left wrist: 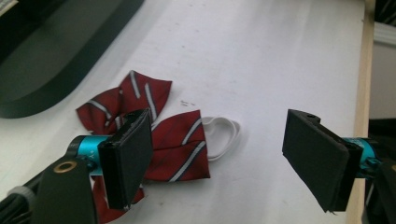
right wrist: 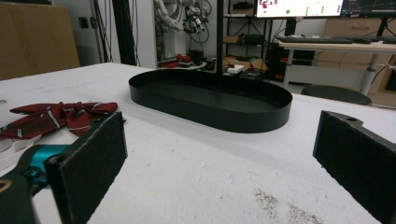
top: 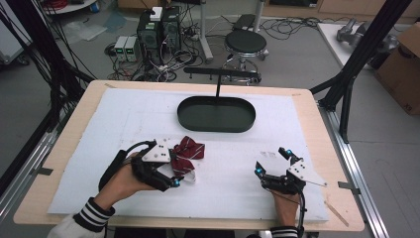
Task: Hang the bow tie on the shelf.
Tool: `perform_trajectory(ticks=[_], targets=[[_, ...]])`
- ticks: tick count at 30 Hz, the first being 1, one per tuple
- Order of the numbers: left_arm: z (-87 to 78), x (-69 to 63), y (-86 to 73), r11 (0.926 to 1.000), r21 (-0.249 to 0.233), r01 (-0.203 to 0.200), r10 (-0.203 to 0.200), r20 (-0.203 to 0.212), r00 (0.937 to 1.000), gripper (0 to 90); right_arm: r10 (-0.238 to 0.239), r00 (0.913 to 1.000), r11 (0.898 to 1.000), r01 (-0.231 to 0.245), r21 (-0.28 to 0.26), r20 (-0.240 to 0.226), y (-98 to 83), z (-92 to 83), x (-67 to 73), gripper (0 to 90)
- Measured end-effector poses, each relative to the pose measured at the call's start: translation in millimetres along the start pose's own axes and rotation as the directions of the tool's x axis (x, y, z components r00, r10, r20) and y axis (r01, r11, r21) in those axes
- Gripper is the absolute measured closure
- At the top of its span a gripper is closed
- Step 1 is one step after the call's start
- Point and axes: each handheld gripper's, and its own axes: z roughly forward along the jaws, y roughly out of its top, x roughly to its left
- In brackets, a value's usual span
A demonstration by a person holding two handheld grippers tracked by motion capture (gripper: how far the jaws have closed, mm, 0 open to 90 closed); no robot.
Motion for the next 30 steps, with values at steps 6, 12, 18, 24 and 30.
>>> perform_trajectory(ticks=[6,12,18,24,30], targets=[[9.1,-3.5,4.9,0.9997,0.022,0.0,0.0,0.013,0.9999,28.7,0.002,1.0,1.0,-0.002,0.001,0.0,0.0,-0.1,-0.1,1.8],[18.3,-7.6,8.3,0.9985,0.055,-0.001,0.0,0.025,0.9997,32.6,0.003,1.0,1.0,-0.003,0.0,0.0,0.0,-0.1,-0.3,1.8],[28.7,-12.9,9.6,0.995,0.098,-0.019,0.016,0.03,0.9994,37.1,0.0,1.0,1.0,0.0,-0.003,0.0,0.0,0.1,-0.7,1.8],[39.7,-16.9,9.9,0.9878,0.153,-0.03,0.028,0.019,0.9994,40.8,-0.001,1.0,1.0,0.001,-0.003,0.001,0.0,0.1,-0.8,1.8],[47.3,-18.3,10.1,0.9819,0.185,-0.041,0.037,0.025,0.999,40.7,0.008,1.0,1.0,-0.008,-0.002,-0.002,0.0,-0.1,-0.8,1.8]])
